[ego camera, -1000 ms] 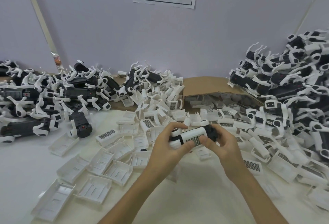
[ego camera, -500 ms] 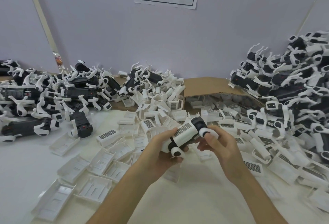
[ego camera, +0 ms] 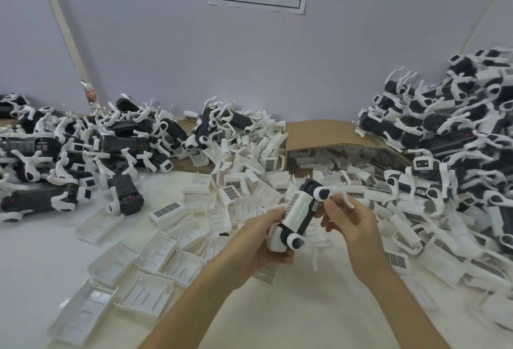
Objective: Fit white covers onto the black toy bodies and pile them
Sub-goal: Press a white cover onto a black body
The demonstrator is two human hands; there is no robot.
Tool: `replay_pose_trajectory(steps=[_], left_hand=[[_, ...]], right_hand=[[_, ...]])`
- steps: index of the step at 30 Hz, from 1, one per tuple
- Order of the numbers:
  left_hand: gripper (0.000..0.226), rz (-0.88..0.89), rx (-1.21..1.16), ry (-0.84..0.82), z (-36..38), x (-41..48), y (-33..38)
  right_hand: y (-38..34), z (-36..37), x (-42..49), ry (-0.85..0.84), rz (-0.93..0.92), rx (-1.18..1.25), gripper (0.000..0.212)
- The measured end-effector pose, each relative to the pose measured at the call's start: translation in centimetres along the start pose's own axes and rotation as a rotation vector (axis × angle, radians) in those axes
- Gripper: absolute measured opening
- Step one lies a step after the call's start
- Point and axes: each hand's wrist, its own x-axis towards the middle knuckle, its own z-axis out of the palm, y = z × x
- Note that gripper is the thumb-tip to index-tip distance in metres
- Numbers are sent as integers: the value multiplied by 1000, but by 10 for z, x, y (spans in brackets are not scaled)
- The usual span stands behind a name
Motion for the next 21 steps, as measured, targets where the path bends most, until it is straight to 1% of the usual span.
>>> replay_pose_trajectory(steps=[2,6,9,11,14,16,17,19,21], left_hand=[[40,11,52,-27,2,-1,-2],[49,63,165,-77,3,-2,-2],[45,110,183,-144,0,-4,-2],[40,132,171,-148,0,-5,-2],[37,194,158,-33,3,-5,-3],[40,225,158,73,4,-4,-4],[42,224,172,110,5,-4,-4],[43,202,202,115,4,-4,-3],[45,166,216,57,4,-5,-1]], right_hand=[[0,0,0,-7,-3,0,21],[-1,1,-1,-54,4,32,18],[0,1,0,-97,28,90,29],[0,0,1,-81,35,85,41],[-1,3,2,27,21,15,57],[-2,4,-1,102,-57,-119,61],[-2,3,-2,111,-104,-197,62],[0,1,-4,34,-149,-276,60],[-2,1,-5,-121,-95,-195,54]])
